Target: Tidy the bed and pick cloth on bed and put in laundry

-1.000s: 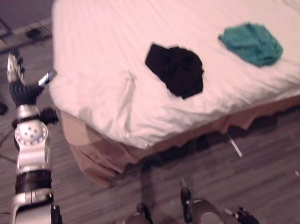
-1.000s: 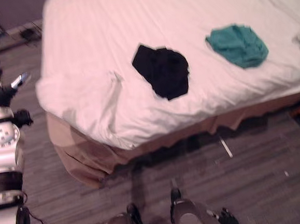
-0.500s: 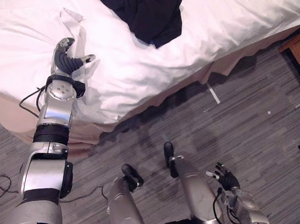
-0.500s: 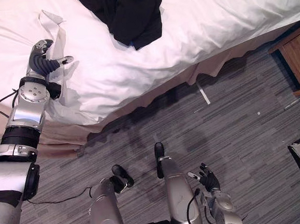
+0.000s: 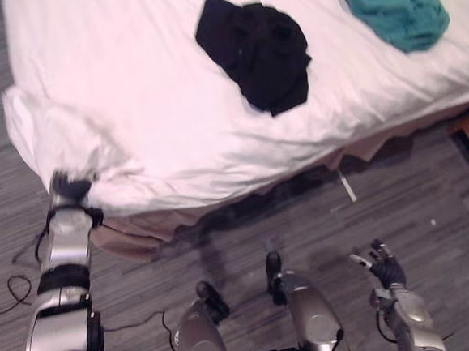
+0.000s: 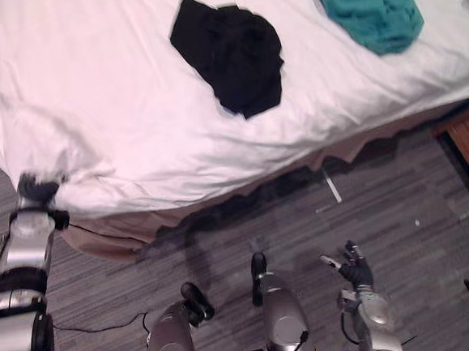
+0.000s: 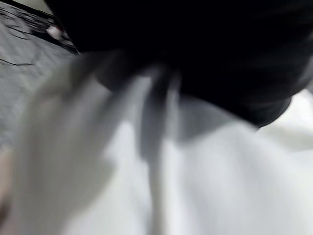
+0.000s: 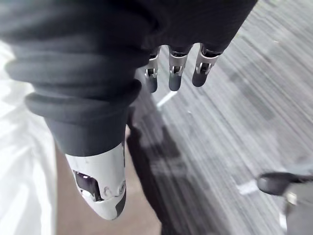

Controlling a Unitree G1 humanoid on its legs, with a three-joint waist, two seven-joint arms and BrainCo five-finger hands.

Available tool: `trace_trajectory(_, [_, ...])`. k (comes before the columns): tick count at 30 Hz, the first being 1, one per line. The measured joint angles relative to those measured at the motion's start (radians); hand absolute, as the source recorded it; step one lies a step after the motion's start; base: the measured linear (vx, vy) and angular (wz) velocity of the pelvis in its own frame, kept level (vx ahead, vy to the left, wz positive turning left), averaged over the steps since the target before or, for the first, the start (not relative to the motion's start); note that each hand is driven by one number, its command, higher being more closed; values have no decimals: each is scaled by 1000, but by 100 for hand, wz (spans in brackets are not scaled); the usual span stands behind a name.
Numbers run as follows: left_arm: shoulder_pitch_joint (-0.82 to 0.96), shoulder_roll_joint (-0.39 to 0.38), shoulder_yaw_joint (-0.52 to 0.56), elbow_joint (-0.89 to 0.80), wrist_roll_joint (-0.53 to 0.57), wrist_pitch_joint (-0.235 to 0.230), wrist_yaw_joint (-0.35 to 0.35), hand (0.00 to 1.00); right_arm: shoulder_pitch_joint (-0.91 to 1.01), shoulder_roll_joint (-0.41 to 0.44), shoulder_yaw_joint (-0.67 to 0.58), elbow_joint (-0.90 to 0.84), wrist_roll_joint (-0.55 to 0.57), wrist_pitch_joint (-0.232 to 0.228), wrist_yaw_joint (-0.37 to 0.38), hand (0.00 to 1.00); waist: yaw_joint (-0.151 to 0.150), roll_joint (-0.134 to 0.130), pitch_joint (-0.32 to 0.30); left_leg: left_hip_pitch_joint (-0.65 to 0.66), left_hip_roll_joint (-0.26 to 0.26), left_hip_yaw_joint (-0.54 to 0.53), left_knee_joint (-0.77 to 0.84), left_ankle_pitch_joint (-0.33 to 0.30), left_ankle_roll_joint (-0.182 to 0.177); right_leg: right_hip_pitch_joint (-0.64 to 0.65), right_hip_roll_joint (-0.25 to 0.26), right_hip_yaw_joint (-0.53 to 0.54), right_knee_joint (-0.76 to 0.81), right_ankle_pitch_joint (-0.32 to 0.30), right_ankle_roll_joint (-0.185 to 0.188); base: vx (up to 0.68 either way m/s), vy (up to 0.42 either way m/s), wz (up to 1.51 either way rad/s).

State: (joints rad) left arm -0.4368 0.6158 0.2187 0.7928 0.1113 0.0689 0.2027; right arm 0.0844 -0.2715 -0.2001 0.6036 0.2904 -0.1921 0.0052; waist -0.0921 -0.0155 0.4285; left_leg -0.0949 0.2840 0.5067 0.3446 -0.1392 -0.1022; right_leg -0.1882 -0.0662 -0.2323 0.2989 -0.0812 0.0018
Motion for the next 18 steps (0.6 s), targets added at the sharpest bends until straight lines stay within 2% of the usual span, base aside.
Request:
trace_trajectory(2, [88,-1,46,37,-32,0,16,0,-13,-44,-1,0,-31,-8,1,0,4,2,-35,35,-12,-23,-36,16,-7,56,-1,-24,-37,0,2,107,-8,34])
trace_trajectory(6, [255,-48,135,62,-80,-28,42,0,-71,-104,14,-5,-85,-43,3,0,39,7,-103,85,-41,-49,-112,54,-13,127,-4,-56,-103,8,16,72,9,29])
trace_trajectory(8, [346,-119,149,83,-150,-57,44,0,-122,-142,49,-50,-117,-54,1,0,61,26,-124,100,-54,-69,-146,67,-13,154,-6,-73,-131,17,22,14,24,25])
trace_trajectory(10, [428,-195,151,88,-227,-80,38,0,-185,-161,105,-111,-158,-56,0,0,80,32,-138,104,-66,-76,-174,85,-11,160,-8,-81,-150,30,24,-27,20,17])
trace_trajectory(11, [456,-228,150,99,-259,-89,29,0,-225,-166,135,-144,-180,-56,2,100,86,32,-138,103,-73,-85,-182,93,-10,165,-7,-89,-161,38,21,-65,20,19])
trace_trajectory(12, [470,-251,150,113,-276,-95,17,0,-260,-170,159,-169,-195,-56,6,100,91,31,-139,103,-78,-93,-193,98,-7,167,-7,-94,-167,42,19,-72,12,16])
trace_trajectory(14, [505,-324,144,149,-297,-106,-18,0,-404,-175,232,-216,-229,-39,30,100,121,26,-139,95,-81,-99,-205,108,1,164,-3,-99,-185,56,16,-119,6,9])
trace_trajectory(18, [536,-406,125,163,-298,-124,-48,0,-636,-192,333,-247,-211,-16,109,100,168,19,-135,70,-90,-129,-204,114,12,159,-8,-113,-197,73,11,-91,26,14])
